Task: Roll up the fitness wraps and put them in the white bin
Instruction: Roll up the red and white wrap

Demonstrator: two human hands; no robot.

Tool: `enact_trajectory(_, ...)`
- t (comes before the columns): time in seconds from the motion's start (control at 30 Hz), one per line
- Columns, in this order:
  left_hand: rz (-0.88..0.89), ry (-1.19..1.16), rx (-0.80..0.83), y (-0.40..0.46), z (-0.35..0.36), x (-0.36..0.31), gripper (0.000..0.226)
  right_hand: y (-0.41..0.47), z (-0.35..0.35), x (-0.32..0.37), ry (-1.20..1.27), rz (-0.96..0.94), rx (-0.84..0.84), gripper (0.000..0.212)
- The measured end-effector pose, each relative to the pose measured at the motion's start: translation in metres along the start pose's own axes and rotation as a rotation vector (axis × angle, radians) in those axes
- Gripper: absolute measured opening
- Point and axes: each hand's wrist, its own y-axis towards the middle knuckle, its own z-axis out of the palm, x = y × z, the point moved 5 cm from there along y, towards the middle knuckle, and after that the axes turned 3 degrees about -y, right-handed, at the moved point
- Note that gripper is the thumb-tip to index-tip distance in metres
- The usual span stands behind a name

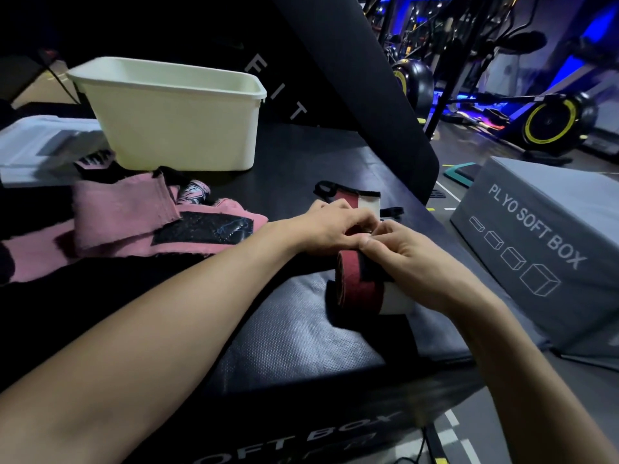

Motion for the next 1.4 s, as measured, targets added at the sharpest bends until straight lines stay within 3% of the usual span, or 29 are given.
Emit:
enact_trajectory(0.07, 0.026, 0.004, -0.027, -0.001, -0.002, -0.003, 0.028, 0.003, 0.004, -0.001, -0.049, 0.012, 0.011, 0.035)
enact_trajectory(0.17, 0.011, 0.017, -0.040, -0.004, -0.004, -0.004, 0.033, 0.004, 0.002, -0.005, -0.023, 0.033, -0.023, 0.037)
enact_trajectory(0.33, 0.005, 0.018, -0.072, -0.006, -0.007, -0.002, 0.055, 0.002, -0.002, 0.000, -0.027, 0.006, -0.066, 0.018)
enact_trajectory(0.5, 0.039, -0.044, -0.115, -0.009, -0.010, 0.002, 0.042, 0.003, -0.011, 0.003, -0.170, 0.038, -0.175, 0.004)
enact_trajectory(0.7, 0.053, -0.092, -0.139, -0.013, -0.013, 0.001, 0.022, 0.007, -0.009, 0.015, -0.269, 0.033, -0.272, 0.012)
enact_trajectory(0.77, 0.049, -0.093, -0.123, -0.014, -0.013, -0.001, 0.028, 0.003, -0.010, 0.016, -0.317, 0.036, -0.336, 0.014)
enact_trajectory(0.9, 0.057, -0.069, -0.049, -0.014, -0.013, 0.000, 0.051, -0.014, -0.013, 0.027, -0.427, -0.094, -0.450, 0.039)
enact_trajectory(0.97, 0.063, -0.001, -0.015, -0.012, -0.011, 0.003, 0.057, -0.025, -0.009, 0.026, -0.395, -0.163, -0.356, 0.050)
enact_trajectory(1.03, 0.061, 0.069, 0.012, -0.010, -0.008, 0.005, 0.063, -0.035, -0.001, 0.017, -0.399, -0.148, -0.181, 0.076)
enact_trajectory(1.1, 0.049, 0.076, 0.012, -0.009, -0.008, 0.006, 0.054, -0.039, 0.006, 0.008, -0.412, -0.157, -0.079, 0.094)
enact_trajectory(1.27, 0.053, 0.045, -0.032, -0.006, -0.008, 0.007, 0.042, -0.033, 0.000, 0.012, -0.444, -0.262, -0.133, 0.083)
enact_trajectory(1.4, 0.028, 0.007, -0.009, -0.014, -0.014, 0.001, 0.029, -0.038, -0.004, 0.019, -0.409, -0.274, -0.073, 0.066)
